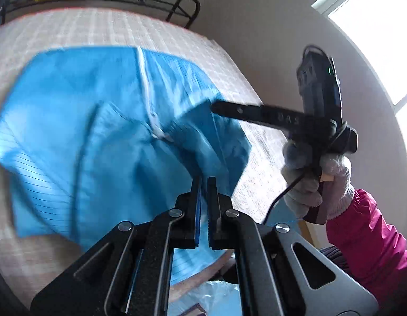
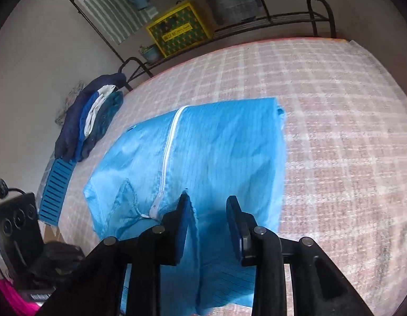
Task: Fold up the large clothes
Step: 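Pull the sleeve across the coat with the left tool, then open, then grasp the folded coat edge with the left tool while right tool grasps it too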
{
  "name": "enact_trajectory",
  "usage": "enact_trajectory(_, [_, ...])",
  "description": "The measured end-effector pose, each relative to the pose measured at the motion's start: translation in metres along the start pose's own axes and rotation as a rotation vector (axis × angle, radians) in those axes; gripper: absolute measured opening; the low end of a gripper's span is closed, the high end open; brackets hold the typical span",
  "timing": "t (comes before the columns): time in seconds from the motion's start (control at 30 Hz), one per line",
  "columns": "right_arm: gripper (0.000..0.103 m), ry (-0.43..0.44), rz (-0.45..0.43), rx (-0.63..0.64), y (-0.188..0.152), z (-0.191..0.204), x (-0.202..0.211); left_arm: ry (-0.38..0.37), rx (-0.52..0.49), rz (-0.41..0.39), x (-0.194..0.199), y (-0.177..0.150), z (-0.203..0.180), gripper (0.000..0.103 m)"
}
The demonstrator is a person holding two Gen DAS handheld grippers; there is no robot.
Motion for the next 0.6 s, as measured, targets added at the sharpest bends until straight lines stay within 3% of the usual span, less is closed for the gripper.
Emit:
enact_trajectory(0.1, [0.031,-0.116,-0.026,-0.038,-0.006,-0.028,0.010,0.100,0.054,-0.114,0.039,0.023,0.046,0.008])
enact_trajectory(0.13, [0.037,-0.138,-0.023,-0.069,-0.009,-0.040,0.010,0.121,0.093,-0.134,0.046,0.030,0.066,0.009])
enact_trajectory(0.23, [0.043,-0.082,0.033,-0.166,-0.023,-0.054,0.000,0.216,0.152,-0.124,0.051,0.031,0.116,0.011])
enact_trajectory(0.27, [0.040,-0.063,0.059,-0.182,-0.029,-0.054,-0.004,0.229,0.172,-0.086,0.044,0.026,0.130,0.011])
enact_trajectory(0.33, [0.017,-0.032,0.110,-0.184,-0.041,-0.045,-0.013,0.260,0.231,-0.006,0.026,0.004,0.157,0.011])
enact_trajectory(0.4, [0.015,-0.002,0.145,-0.154,-0.052,-0.033,-0.014,0.260,0.222,-0.008,0.023,-0.015,0.168,0.010])
enact_trajectory(0.47, [0.019,0.038,0.122,-0.117,-0.053,-0.026,-0.003,0.244,0.221,-0.012,0.031,-0.019,0.167,0.011])
enact_trajectory(0.5, [0.029,0.070,0.103,-0.130,-0.052,-0.026,0.005,0.228,0.229,-0.024,0.038,-0.019,0.167,0.012])
enact_trajectory(0.53, [0.043,0.089,0.075,-0.162,-0.051,-0.032,0.013,0.215,0.243,-0.039,0.046,-0.019,0.169,0.018])
enact_trajectory(0.57, [0.050,0.105,0.045,-0.204,-0.049,-0.039,0.021,0.194,0.274,-0.054,0.054,-0.018,0.173,0.024])
enact_trajectory(0.6, [0.053,0.121,0.018,-0.245,-0.048,-0.048,0.027,0.166,0.311,-0.071,0.059,-0.016,0.178,0.042])
Point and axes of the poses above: each gripper's, at about its wrist camera, not at the fingertips, and x roughly against the way its jaws point, z to its left, y to its top, the point moved 7 cm from there along -x, roughly the way its jaws point, and after that the axes turned 2 degrees about y, right-handed, at the moved point
